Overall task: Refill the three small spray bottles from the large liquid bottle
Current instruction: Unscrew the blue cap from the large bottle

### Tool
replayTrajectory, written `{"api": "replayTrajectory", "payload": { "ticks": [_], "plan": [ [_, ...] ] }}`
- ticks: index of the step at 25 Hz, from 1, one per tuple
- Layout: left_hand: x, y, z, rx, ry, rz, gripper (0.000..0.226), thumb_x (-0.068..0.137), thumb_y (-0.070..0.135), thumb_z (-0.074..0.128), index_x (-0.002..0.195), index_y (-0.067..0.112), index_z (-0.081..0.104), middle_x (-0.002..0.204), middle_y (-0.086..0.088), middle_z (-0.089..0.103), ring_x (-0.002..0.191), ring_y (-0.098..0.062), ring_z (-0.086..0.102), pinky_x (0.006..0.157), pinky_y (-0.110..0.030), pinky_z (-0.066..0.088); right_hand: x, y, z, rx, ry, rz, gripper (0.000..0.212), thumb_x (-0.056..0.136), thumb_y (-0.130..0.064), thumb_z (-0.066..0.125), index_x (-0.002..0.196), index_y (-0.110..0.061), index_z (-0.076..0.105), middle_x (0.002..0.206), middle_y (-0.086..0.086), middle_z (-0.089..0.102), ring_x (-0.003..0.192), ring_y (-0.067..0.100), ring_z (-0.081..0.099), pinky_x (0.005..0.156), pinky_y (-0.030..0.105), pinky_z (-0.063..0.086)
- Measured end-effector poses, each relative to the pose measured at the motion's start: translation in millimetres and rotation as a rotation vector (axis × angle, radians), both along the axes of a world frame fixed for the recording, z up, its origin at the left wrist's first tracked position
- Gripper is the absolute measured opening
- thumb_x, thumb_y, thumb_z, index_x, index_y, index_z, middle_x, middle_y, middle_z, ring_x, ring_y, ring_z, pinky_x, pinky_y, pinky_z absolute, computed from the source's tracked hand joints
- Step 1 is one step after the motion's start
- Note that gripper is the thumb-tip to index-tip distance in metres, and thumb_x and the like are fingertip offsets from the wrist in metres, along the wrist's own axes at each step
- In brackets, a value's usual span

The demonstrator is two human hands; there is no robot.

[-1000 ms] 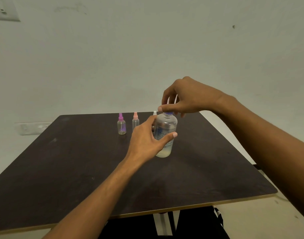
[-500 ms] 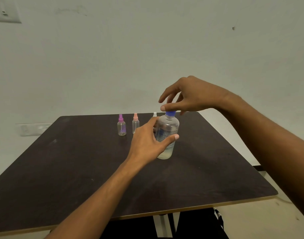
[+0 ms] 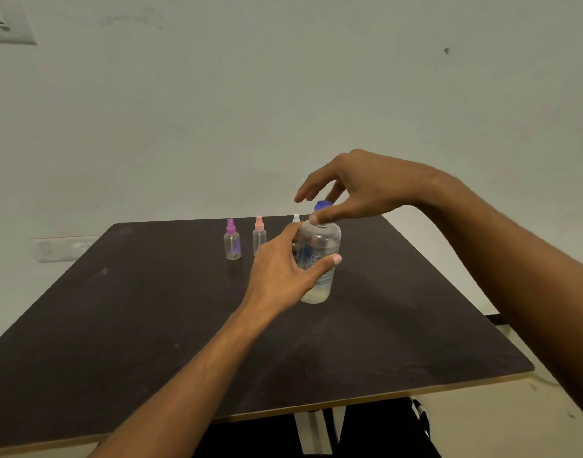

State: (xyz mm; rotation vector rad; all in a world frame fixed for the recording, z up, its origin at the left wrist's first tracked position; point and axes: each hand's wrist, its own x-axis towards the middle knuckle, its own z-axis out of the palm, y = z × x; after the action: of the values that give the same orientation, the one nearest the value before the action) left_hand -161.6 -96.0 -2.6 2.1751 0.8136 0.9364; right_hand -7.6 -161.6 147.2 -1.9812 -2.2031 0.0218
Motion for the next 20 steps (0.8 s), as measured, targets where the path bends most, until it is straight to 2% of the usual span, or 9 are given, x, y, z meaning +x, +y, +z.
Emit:
{"api": "replayTrajectory", "payload": {
  "ticks": [2,4,6,9,11,15,20],
  "plan": [
    [1,0,0,-0.004,-0.008,-0.008,0.081,0.080,0.066,0.074,0.147,0.030,0.048,0.146,0.004,0.061,0.129,-0.021,0.064,0.106,-0.042,0.053,-1,3,-3,0.049,-0.009,-0.092,0.035,0.092,-0.053,0.072,0.118,-0.029,0.076,0.111,-0.005,0.077,0.073,0.005,0.077,0.071,0.018,0.056],
    [1,0,-1,-0.002,-0.005,-0.007,0.081,0.079,0.067,0.074,0.147,0.030,0.048,0.146,0.004,0.061,0.128,-0.021,0.064,0.105,-0.042,0.053,-2,3,-3,0.050,0.004,-0.116,0.031,0.092,-0.050,0.074,0.108,-0.023,0.080,0.089,-0.007,0.078,0.059,0.000,0.073,0.064,0.017,0.056],
    [1,1,-1,0.008,-0.007,-0.009,0.081,0.079,0.067,0.074,0.146,0.031,0.048,0.145,0.004,0.062,0.127,-0.021,0.064,0.105,-0.042,0.054,-2,0,0,0.034,0.001,-0.078,0.024,0.093,-0.044,0.076,0.103,-0.023,0.081,0.084,-0.009,0.078,0.064,0.000,0.074,0.070,0.021,0.060],
    [3,2,-2,0.008,-0.018,-0.015,0.081,0.079,0.066,0.075,0.147,0.031,0.048,0.144,0.004,0.062,0.126,-0.020,0.065,0.104,-0.041,0.054,1,-4,7,-0.014,-0.036,-0.001,0.018,0.094,-0.032,0.078,0.111,-0.026,0.080,0.101,-0.013,0.076,0.091,0.003,0.073,0.080,0.018,0.055],
    [4,2,-3,0.009,-0.019,-0.019,0.080,0.079,0.066,0.075,0.146,0.030,0.048,0.143,0.004,0.063,0.125,-0.019,0.065,0.104,-0.040,0.054,4,-7,7,-0.037,-0.034,0.026,0.020,0.094,-0.022,0.078,0.113,-0.026,0.080,0.107,-0.014,0.072,0.099,0.003,0.069,0.087,0.020,0.054],
    [9,2,-7,0.005,-0.025,-0.049,0.079,0.079,0.066,0.075,0.145,0.031,0.050,0.142,0.005,0.063,0.124,-0.018,0.065,0.102,-0.037,0.054,14,-14,5,0.007,0.010,0.039,0.020,0.095,-0.016,0.077,0.110,-0.029,0.079,0.110,-0.019,0.072,0.101,-0.003,0.067,0.092,0.025,0.057],
    [21,8,-13,-0.003,-0.019,-0.076,0.078,0.079,0.065,0.076,0.144,0.031,0.050,0.144,0.006,0.062,0.126,-0.017,0.064,0.103,-0.034,0.053,45,-31,-5,0.169,0.210,-0.014,0.015,0.099,-0.025,0.072,0.111,-0.032,0.078,0.107,-0.015,0.075,0.095,0.008,0.075,0.087,0.018,0.055]
  ]
}}
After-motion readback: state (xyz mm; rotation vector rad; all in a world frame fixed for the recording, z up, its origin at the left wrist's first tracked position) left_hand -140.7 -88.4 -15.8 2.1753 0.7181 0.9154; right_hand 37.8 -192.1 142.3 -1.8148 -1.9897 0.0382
